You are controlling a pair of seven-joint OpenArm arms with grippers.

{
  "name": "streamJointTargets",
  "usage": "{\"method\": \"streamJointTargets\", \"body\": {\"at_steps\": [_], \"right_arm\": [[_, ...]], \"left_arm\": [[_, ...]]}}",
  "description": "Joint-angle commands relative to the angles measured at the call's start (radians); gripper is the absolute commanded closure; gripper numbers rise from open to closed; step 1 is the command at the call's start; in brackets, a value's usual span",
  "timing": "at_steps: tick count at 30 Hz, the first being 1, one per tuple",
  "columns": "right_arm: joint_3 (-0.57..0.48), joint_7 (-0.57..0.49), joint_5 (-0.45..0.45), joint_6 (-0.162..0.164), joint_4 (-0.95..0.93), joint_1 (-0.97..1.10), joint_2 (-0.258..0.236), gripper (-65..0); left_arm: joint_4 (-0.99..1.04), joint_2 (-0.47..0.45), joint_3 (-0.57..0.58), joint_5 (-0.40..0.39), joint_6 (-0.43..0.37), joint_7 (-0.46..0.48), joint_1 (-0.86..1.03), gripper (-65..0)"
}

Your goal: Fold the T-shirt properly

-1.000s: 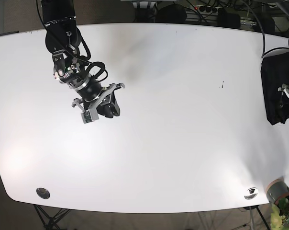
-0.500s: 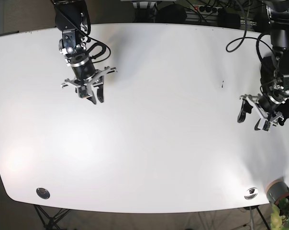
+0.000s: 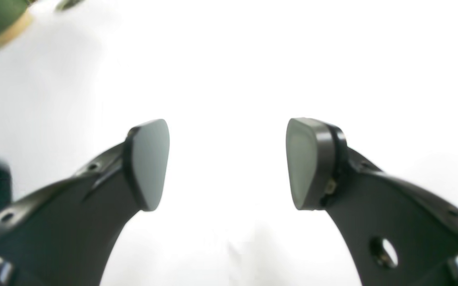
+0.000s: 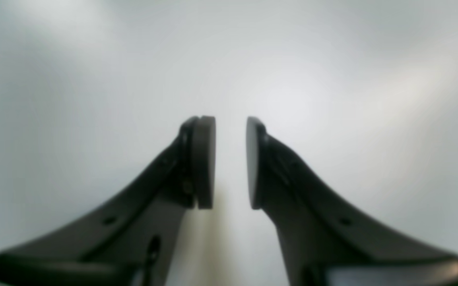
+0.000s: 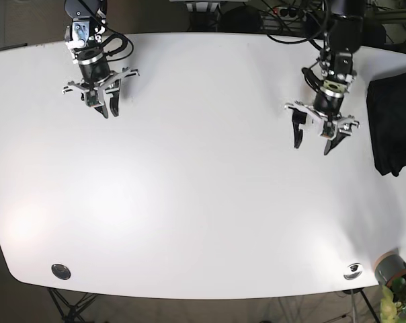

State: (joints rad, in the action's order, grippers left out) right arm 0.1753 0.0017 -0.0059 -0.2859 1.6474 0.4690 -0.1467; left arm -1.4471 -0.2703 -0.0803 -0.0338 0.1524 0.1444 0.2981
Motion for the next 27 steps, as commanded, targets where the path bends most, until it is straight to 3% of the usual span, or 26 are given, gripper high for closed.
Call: {"method": "streamJointTargets", "body": {"at_steps": [1,5,13,19,27], "right_arm": [[0.036,-0.052,0.059,-0.031,0.046,0.033,-0.001,-12.2],[0.073,-0.059,0.134,-0.074,0.056,0.109,-0.003,-12.2],[0.111,-0.061,0.215,-0.125,0.053,0.259,-0.003,-12.2],[0.106,-0.062,0.218,-0.144,0.08,0.376,-0.003,-12.2],[0.102,-0.062,0.218,-0.144,0.136,0.558,0.0,-12.2]], "left_arm": [[-0.088,0.033,-0.042,0.002,-0.007,0.031,0.051,-42.2],[-0.169,0.096,-0.054,0.002,-0.009,0.031,0.191,-42.1],[-0.314,0.15,-0.074,0.001,-0.014,0.031,0.482,-42.1],[-0.364,0.216,-0.118,-0.002,-0.014,0.031,0.659,-42.4],[-0.384,0.256,-0.132,-0.005,-0.014,0.034,0.86,-42.5]]}}
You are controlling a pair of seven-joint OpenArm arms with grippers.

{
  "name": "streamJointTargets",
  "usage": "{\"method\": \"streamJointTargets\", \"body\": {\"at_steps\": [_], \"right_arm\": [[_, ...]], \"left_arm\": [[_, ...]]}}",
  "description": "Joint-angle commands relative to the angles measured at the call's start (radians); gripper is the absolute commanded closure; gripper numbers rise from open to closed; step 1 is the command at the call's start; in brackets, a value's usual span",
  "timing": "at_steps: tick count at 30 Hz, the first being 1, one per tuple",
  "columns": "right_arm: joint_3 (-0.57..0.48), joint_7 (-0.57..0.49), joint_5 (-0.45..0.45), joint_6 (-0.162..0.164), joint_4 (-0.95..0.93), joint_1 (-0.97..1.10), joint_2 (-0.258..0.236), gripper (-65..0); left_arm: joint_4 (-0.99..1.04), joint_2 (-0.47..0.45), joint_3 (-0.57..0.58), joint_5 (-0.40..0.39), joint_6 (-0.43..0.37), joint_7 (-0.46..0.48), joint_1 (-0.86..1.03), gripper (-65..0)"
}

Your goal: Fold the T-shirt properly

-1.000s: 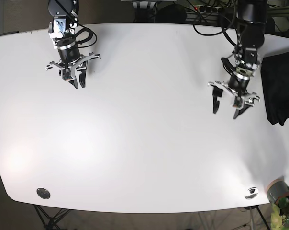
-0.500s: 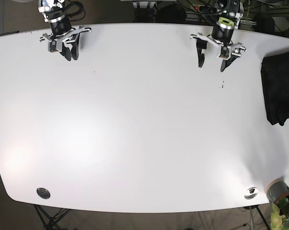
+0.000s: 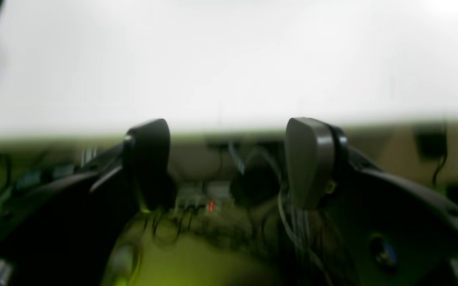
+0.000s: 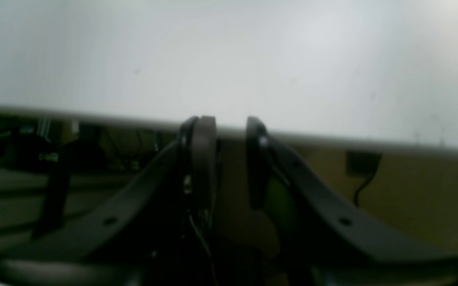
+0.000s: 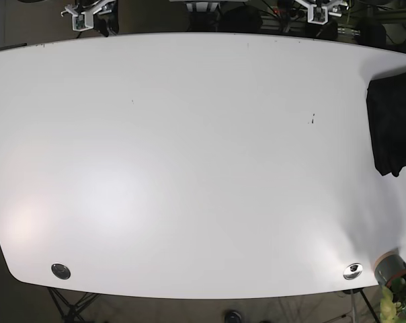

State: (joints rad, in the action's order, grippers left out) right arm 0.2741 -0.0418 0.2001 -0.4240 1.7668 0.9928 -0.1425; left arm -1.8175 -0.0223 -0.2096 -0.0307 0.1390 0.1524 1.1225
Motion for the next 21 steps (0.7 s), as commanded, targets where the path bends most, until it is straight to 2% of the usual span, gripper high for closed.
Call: {"method": "streamJointTargets", "body": {"at_steps": [1,4,8,11,16,21], "right_arm": [[0.003,-0.019,0.012,-0.006,0.011,0.051,-0.004,-12.2],[0.0,-0.019,0.012,-0.006,-0.017,0.084,-0.004,-12.2],[-0.063,-0.053,0.005,-0.006,-0.114,0.094,-0.007,-12.2],[-0.106,-0.111,0.002,0.0,-0.229,0.088,-0.01,-12.2],[-0.194,-0.145,0.002,0.006,-0.411,-0.009,-0.038,-12.2],[-0.209,-0.145,0.002,0.04,-0.575,-0.119,-0.039,-12.2]], "left_arm": [[-0.008,0.011,0.0,-0.007,0.0,0.023,0.055,-42.5],[0.045,0.012,0.002,-0.007,0.0,0.026,0.086,-42.4],[0.158,0.008,-0.001,-0.007,0.0,0.025,0.072,-42.5],[0.259,0.005,0.002,-0.005,0.0,0.025,0.017,-42.5],[0.402,-0.015,0.006,-0.005,0.0,0.022,-0.101,-42.2],[0.606,-0.038,0.02,-0.001,0.0,0.022,-0.239,-42.2]]}}
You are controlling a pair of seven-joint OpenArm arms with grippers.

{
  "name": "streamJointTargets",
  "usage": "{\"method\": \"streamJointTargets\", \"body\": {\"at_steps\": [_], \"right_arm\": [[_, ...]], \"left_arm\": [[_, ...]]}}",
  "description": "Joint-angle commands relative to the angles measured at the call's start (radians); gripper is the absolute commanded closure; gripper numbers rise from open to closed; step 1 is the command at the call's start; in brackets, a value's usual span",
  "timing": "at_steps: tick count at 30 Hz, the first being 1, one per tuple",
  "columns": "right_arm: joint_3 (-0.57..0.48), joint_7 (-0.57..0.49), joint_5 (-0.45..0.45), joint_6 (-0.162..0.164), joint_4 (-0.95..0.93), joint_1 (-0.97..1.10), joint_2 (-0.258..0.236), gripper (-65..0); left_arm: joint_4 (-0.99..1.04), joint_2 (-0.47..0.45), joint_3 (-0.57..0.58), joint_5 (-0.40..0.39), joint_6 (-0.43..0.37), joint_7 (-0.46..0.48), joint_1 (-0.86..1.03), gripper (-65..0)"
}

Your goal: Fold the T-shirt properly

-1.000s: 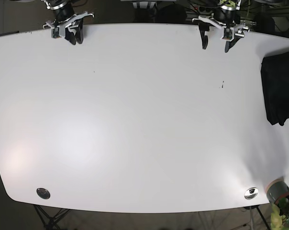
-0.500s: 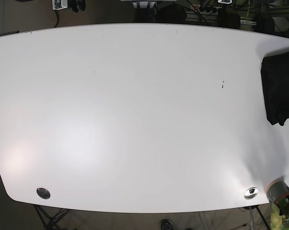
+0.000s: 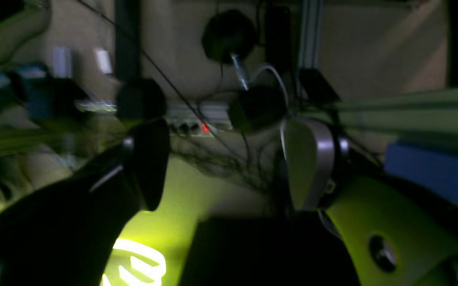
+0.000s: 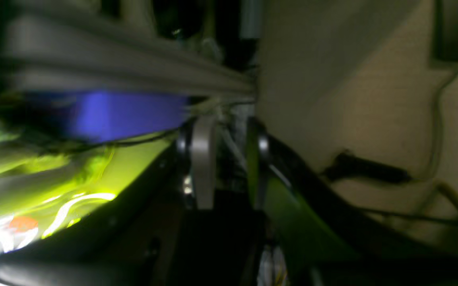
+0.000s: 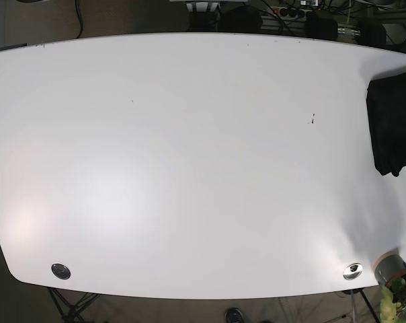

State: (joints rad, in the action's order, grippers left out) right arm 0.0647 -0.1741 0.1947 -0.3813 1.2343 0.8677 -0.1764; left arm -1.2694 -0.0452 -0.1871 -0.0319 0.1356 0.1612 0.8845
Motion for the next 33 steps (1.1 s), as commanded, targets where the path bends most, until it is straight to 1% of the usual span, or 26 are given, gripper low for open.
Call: {"method": "streamJointTargets", "body": {"at_steps": [1,4,9,12,17,21,24,29,31,33], "right_arm": [[0.001,-0.012,0.007,0.002,-0.078,-0.018,-0.005,-12.2],[0.001,-0.012,0.007,0.005,-0.172,-0.094,-0.007,-12.2],[0.001,-0.009,0.007,0.005,-0.33,-0.212,-0.007,-12.2],[0.001,-0.009,0.002,0.005,-0.402,-0.272,-0.008,-12.2],[0.004,-0.012,-0.097,0.005,-0.511,-0.365,-0.008,-12.2],[0.004,-0.012,-0.137,0.005,-0.577,-0.425,-0.004,-12.2],[0.002,-0.012,-0.14,0.005,-0.637,-0.48,-0.002,-12.2],[0.002,-0.012,-0.14,0.005,-0.769,-0.589,-0.001,-12.2],[0.002,-0.012,-0.14,0.005,-0.815,-0.631,-0.001,-12.2],[0.002,-0.012,-0.14,0.005,-0.853,-0.671,-0.001,-12.2]], "left_arm": [[0.106,-0.017,0.005,0.0,0.003,0.013,-0.031,-42.2],[0.248,-0.023,0.036,0.0,0.003,0.013,-0.115,-42.1],[0.489,-0.023,0.042,-0.001,0.003,0.016,-0.276,-42.1],[0.572,-0.032,0.042,0.0,0.003,0.015,-0.347,-42.1],[0.718,-0.041,0.042,0.0,0.003,0.015,-0.477,-42.1],[0.867,-0.041,0.042,0.0,0.003,0.015,-0.578,-42.1],[0.962,-0.041,0.042,0.0,0.002,0.018,-0.638,-42.1],[1.04,-0.041,0.042,0.0,0.0,0.013,-0.712,-42.1],[1.078,-0.041,0.044,0.002,-0.029,0.013,-0.746,-42.1],[1.124,-0.041,0.061,0.007,-0.075,0.013,-0.776,-42.1]]}}
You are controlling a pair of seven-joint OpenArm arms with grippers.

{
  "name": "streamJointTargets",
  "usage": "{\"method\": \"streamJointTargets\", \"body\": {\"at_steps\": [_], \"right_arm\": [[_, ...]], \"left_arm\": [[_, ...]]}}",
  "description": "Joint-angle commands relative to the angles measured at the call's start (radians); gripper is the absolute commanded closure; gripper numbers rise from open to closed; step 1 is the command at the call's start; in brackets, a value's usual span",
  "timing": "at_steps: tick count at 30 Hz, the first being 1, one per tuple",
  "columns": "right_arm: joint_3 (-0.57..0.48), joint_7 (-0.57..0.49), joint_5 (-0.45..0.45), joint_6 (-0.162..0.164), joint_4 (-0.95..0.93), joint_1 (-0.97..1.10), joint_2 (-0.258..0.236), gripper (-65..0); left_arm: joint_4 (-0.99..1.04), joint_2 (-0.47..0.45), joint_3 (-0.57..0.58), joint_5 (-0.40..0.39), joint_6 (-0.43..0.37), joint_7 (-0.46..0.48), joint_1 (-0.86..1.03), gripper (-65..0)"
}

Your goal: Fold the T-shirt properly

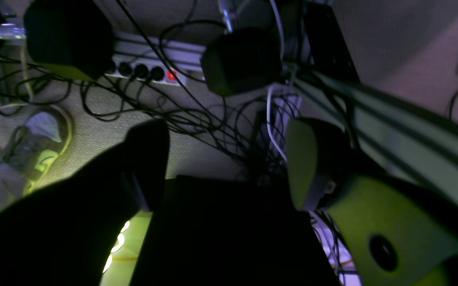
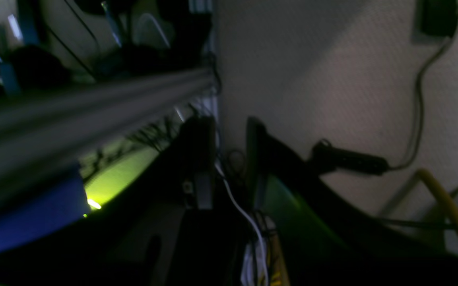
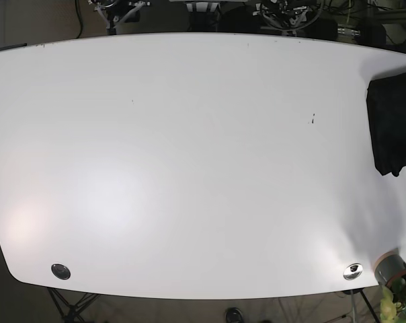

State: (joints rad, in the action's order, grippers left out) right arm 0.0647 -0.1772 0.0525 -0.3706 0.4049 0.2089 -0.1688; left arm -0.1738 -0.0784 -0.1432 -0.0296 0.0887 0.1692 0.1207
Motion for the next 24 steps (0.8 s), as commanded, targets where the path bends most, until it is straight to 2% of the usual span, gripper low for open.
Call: {"method": "streamJointTargets", "body": {"at_steps": [1,7,24], "right_arm": [[0.002,-0.009,0.0,-0.006,-0.034,-0.026,-0.008,-12.4],[0.002,-0.002,0.0,-0.006,-0.059,-0.079,-0.008,-12.8],[0.001,-0.002,0.0,-0.006,-0.071,-0.093,-0.007,-13.0]], "left_arm": [[0.046,-0.008,0.034,0.01,-0.045,0.005,-0.022,-42.1],[0.079,-0.002,0.067,0.009,-0.08,0.005,-0.057,-42.1],[0.075,-0.002,0.067,0.007,-0.08,-0.027,-0.059,-42.4]]}}
